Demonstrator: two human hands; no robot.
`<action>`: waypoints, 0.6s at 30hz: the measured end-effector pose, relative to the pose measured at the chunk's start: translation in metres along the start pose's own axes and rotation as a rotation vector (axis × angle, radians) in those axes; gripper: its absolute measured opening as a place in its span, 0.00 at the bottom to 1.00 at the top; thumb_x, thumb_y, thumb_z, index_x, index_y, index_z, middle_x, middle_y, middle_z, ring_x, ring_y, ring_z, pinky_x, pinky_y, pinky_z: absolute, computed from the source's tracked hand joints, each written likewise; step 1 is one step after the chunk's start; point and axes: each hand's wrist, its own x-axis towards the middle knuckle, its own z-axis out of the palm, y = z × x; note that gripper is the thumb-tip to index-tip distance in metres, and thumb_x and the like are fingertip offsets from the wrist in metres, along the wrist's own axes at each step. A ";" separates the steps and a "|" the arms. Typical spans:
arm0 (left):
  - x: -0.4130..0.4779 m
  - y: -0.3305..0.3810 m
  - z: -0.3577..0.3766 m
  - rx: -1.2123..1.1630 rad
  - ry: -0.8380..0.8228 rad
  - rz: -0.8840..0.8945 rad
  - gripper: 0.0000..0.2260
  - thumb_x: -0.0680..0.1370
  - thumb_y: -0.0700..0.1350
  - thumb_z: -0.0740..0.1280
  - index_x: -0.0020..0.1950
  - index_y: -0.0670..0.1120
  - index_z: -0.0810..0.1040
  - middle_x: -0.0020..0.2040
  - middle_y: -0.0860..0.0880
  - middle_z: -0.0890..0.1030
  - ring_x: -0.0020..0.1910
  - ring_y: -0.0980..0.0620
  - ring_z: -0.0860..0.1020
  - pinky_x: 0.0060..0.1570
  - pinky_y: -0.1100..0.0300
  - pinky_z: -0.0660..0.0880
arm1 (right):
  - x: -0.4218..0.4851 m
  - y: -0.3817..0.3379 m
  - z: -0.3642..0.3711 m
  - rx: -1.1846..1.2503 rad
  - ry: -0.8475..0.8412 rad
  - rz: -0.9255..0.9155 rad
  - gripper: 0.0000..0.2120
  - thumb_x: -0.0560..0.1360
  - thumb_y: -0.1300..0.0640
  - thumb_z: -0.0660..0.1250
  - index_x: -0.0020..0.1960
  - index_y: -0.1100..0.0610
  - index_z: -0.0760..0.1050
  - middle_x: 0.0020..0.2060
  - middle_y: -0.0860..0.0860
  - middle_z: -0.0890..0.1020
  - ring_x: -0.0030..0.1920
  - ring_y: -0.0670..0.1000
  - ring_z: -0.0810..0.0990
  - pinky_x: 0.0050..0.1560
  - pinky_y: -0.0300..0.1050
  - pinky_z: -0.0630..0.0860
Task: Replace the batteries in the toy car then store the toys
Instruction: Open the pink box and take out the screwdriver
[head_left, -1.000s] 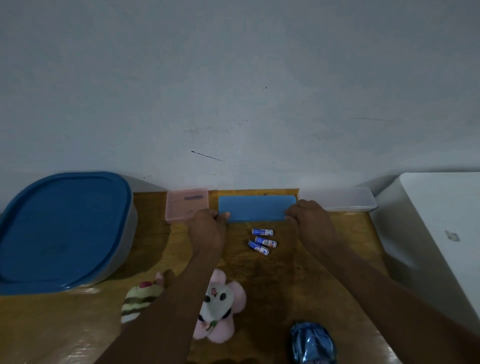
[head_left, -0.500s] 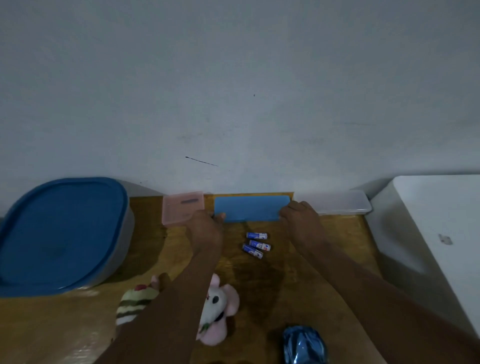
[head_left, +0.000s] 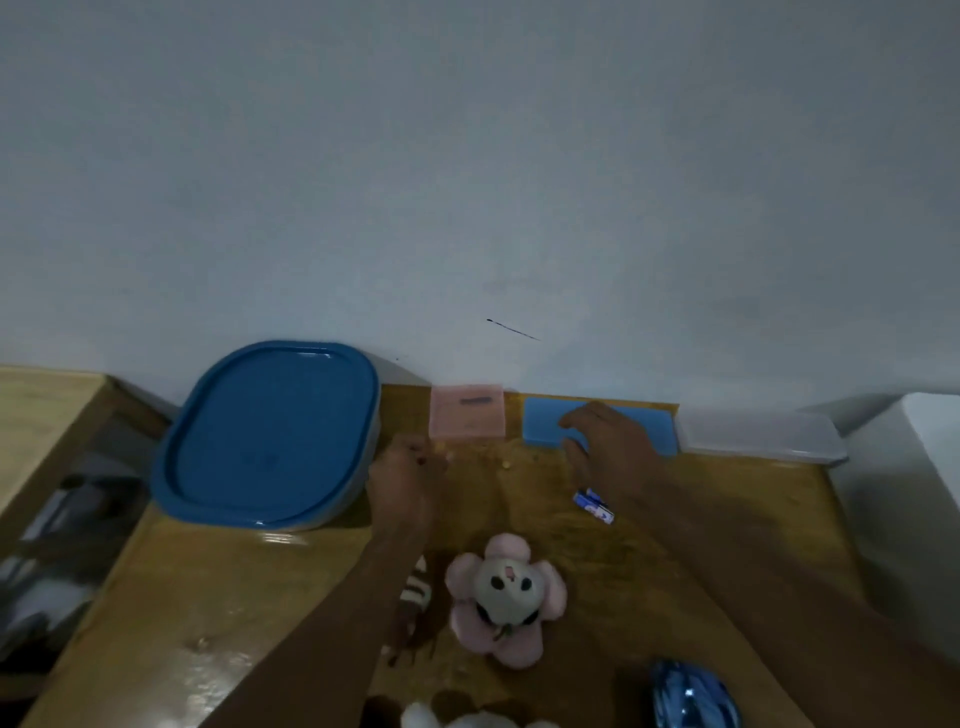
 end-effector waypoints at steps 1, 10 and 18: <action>0.005 -0.003 -0.001 -0.023 -0.017 0.003 0.03 0.76 0.44 0.71 0.47 0.46 0.78 0.46 0.50 0.82 0.42 0.55 0.76 0.39 0.67 0.70 | 0.009 -0.014 0.007 0.017 0.014 -0.048 0.10 0.71 0.65 0.69 0.52 0.64 0.80 0.49 0.60 0.82 0.49 0.62 0.81 0.51 0.55 0.78; 0.049 -0.021 0.013 -0.239 -0.191 0.102 0.07 0.73 0.33 0.71 0.48 0.43 0.82 0.34 0.58 0.77 0.33 0.64 0.75 0.29 0.77 0.67 | 0.057 -0.051 0.067 -0.115 -0.156 -0.158 0.15 0.66 0.59 0.67 0.51 0.63 0.80 0.49 0.62 0.82 0.51 0.63 0.82 0.56 0.53 0.77; 0.053 -0.030 0.025 -0.455 -0.129 0.155 0.08 0.76 0.28 0.65 0.52 0.35 0.81 0.37 0.51 0.79 0.34 0.71 0.76 0.37 0.77 0.70 | 0.056 -0.055 0.081 -0.206 -0.111 -0.153 0.12 0.69 0.56 0.69 0.50 0.62 0.80 0.46 0.60 0.82 0.47 0.61 0.81 0.49 0.53 0.80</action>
